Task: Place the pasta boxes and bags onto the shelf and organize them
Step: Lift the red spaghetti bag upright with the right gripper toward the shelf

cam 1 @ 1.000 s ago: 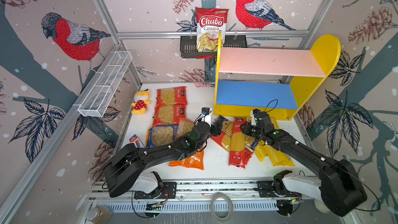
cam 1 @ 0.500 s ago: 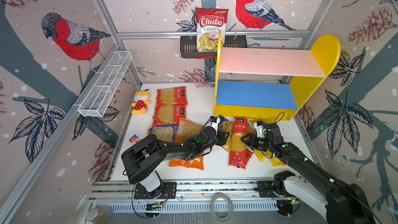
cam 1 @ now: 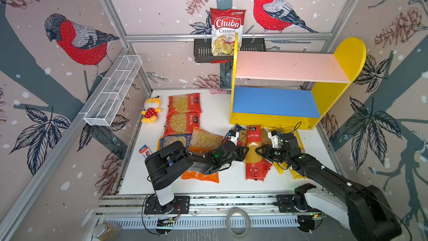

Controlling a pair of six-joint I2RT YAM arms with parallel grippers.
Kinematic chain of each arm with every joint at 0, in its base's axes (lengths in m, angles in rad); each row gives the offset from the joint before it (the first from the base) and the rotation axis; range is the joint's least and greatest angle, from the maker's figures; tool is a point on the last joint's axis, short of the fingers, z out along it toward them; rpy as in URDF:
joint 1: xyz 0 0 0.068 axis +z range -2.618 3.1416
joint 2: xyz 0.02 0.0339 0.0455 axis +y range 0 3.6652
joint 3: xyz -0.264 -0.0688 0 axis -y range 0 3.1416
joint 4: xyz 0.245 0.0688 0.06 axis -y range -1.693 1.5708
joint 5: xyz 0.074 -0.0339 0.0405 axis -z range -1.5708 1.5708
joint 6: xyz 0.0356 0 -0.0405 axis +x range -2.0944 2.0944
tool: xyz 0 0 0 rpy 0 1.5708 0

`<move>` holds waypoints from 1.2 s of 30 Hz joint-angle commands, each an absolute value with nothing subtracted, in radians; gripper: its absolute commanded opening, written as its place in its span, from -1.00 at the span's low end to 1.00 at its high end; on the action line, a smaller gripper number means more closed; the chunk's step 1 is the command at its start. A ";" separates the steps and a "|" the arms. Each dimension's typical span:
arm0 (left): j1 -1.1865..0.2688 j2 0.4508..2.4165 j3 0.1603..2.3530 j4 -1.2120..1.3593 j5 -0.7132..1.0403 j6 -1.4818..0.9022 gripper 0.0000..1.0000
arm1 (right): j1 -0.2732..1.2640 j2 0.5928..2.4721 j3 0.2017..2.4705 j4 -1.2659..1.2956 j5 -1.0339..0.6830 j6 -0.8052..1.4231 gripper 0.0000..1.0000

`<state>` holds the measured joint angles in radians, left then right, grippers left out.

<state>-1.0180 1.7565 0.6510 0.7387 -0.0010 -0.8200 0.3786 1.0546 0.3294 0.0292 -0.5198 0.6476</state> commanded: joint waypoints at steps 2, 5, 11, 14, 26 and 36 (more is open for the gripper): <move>-1.019 1.703 0.671 0.747 -0.054 -0.774 -0.30 | 0.384 1.025 0.364 0.068 -0.540 0.591 -0.72; -1.017 1.631 0.686 0.690 -0.129 -0.690 -0.30 | 0.380 0.992 0.381 0.069 -0.545 0.575 -0.84; -0.996 1.490 0.690 0.630 -0.198 -0.598 -0.26 | 0.390 0.991 0.414 0.063 -0.563 0.588 -1.00; -0.985 1.421 0.688 0.613 -0.215 -0.564 -0.18 | 0.390 0.941 0.448 0.033 -0.567 0.588 -1.00; -0.950 1.203 0.756 0.601 -0.300 -0.388 0.14 | 0.390 0.858 0.767 -0.102 -0.683 0.508 -1.00; -0.872 1.161 0.965 0.405 -0.257 -0.274 0.52 | 0.379 0.963 1.054 -0.005 -0.714 0.566 -1.00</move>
<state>-0.9043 1.1622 0.9211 0.4824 -0.2893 -0.3092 0.3836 0.9394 0.9989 -0.1822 -0.6773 0.5289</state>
